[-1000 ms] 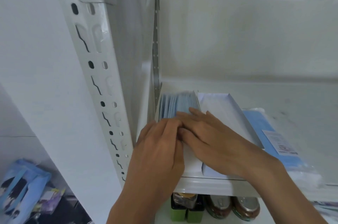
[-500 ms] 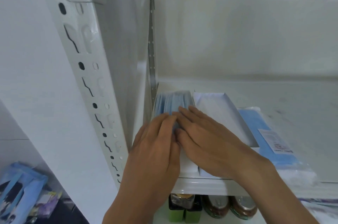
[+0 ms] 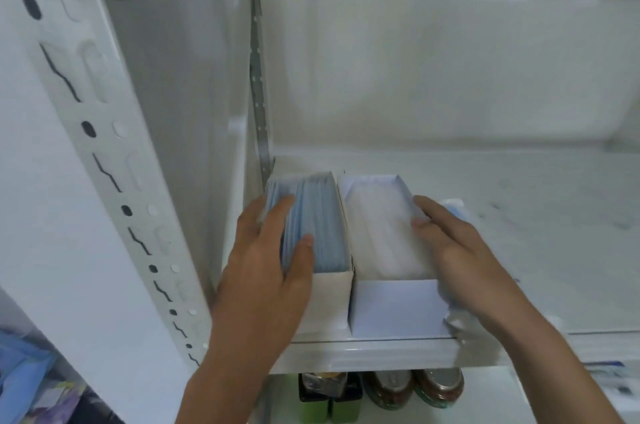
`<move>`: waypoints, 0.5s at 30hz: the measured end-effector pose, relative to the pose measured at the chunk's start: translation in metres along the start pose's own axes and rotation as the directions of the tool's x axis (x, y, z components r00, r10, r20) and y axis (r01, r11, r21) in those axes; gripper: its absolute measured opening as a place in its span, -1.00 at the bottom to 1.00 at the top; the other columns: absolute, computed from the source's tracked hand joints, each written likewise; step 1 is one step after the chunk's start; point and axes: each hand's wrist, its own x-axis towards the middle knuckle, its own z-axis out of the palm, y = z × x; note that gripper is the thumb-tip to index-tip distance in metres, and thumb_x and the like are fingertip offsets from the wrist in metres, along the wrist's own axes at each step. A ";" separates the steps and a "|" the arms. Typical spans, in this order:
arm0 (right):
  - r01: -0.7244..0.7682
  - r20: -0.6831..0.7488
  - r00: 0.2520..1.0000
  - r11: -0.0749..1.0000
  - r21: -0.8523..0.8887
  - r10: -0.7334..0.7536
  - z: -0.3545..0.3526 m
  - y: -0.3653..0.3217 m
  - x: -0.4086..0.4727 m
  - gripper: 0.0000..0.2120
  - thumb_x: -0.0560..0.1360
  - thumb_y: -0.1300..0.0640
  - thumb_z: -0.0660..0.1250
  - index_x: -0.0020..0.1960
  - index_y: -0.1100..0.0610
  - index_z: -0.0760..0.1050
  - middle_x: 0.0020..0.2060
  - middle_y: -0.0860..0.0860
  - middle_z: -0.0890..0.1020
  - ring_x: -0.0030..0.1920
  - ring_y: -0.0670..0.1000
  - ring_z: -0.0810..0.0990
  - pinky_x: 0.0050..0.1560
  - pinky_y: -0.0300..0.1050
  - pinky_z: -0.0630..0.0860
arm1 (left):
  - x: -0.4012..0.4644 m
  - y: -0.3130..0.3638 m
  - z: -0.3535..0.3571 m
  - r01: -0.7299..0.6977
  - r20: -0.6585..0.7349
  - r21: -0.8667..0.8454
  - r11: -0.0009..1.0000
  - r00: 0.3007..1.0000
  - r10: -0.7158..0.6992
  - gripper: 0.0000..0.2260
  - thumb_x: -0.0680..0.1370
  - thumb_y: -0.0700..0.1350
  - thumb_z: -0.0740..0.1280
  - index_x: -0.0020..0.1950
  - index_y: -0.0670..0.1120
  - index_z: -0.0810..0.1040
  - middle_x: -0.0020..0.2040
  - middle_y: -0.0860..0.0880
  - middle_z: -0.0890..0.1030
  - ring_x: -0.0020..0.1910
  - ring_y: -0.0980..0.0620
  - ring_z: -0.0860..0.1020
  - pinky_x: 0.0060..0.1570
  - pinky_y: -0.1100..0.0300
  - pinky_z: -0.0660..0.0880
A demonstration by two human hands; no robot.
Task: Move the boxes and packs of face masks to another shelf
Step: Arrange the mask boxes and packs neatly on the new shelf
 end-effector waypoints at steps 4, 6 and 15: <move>-0.035 -0.071 0.997 0.992 0.121 0.043 0.009 0.001 0.004 -0.61 0.65 -0.06 0.18 0.47 -0.14 0.41 0.41 -0.21 0.42 0.36 -0.16 0.38 0.37 -0.14 0.27 | 0.003 -0.009 -0.002 -0.026 0.056 -0.055 0.998 0.998 0.029 -0.59 0.63 -0.09 0.28 0.49 0.06 0.38 0.48 0.06 0.40 0.42 0.02 0.40 0.36 -0.12 0.47; -0.033 -0.082 0.996 0.988 0.149 0.046 0.012 0.000 0.005 -0.61 0.64 -0.09 0.18 0.46 -0.17 0.41 0.35 -0.27 0.41 0.30 -0.21 0.36 0.28 -0.19 0.23 | 0.004 -0.010 -0.004 -0.026 0.056 -0.065 0.998 0.998 0.029 -0.61 0.63 -0.10 0.29 0.47 0.05 0.41 0.48 0.06 0.41 0.43 0.03 0.40 0.37 -0.12 0.45; 0.026 -0.038 0.999 0.995 0.099 -0.022 -0.008 0.002 0.007 -0.52 0.55 -0.38 -0.05 0.37 -0.32 0.38 0.34 -0.28 0.46 0.37 -0.13 0.42 0.39 -0.01 0.31 | 0.003 0.006 -0.006 -0.241 -0.023 0.127 0.962 0.969 0.246 -0.66 0.68 0.12 0.14 0.34 0.04 0.56 0.48 0.01 0.43 0.46 -0.02 0.38 0.41 -0.17 0.37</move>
